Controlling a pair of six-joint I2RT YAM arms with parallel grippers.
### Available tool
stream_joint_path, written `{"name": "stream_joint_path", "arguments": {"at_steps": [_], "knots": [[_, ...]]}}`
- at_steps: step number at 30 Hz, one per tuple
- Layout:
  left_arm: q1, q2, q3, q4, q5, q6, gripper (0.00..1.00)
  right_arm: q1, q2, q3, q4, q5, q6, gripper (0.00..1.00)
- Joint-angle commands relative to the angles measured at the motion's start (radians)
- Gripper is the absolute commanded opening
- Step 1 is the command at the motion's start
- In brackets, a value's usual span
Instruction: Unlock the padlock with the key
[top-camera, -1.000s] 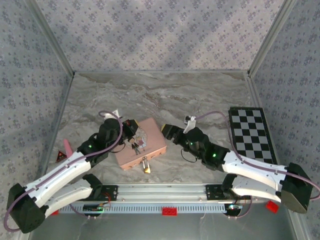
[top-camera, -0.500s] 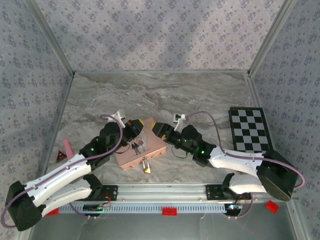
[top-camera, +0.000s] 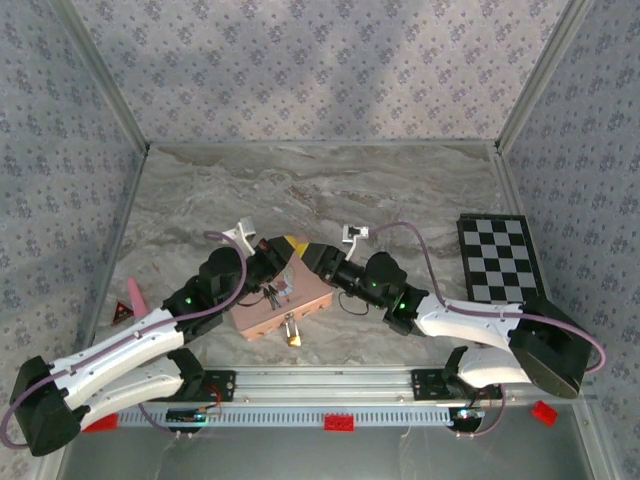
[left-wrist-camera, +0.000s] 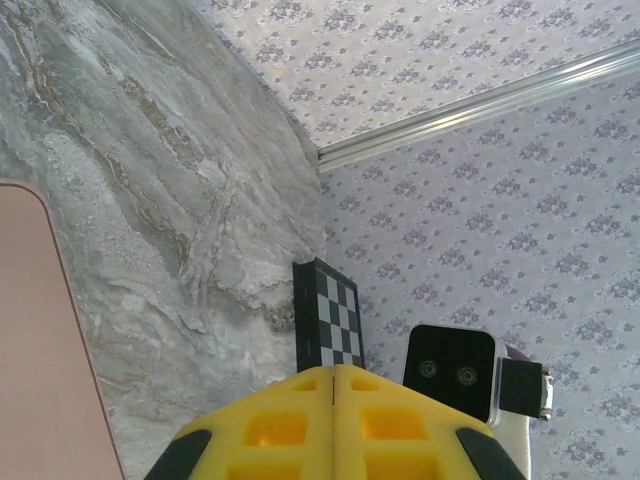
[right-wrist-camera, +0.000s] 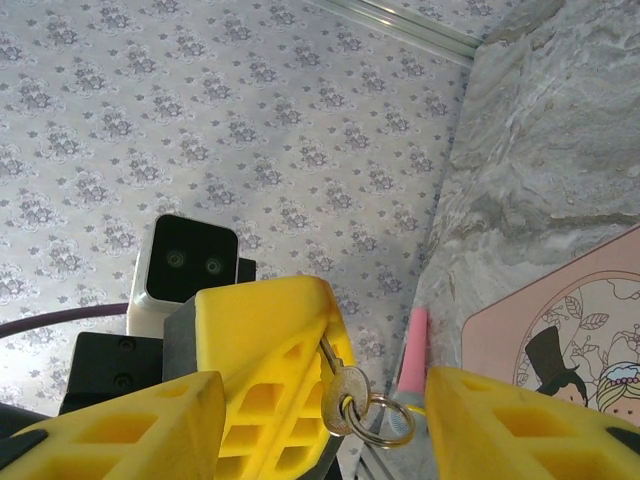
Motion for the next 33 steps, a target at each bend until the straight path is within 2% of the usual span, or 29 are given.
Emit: {"name": "stream_joint_path", "arguments": {"at_steps": [1,25,33], "knots": [[-0.007,-0.019,-0.004,0.051,0.019,-0.023,0.0,0.005,-0.002,0.01,0.047,-0.004,0.013,0.54],[-0.008,-0.024,-0.019,0.026,0.008,-0.028,0.0,-0.014,-0.004,0.029,0.026,-0.033,0.002,0.19],[-0.007,-0.019,-0.025,0.014,-0.007,-0.008,0.0,-0.016,-0.006,0.039,0.006,-0.039,0.012,0.03]]}}
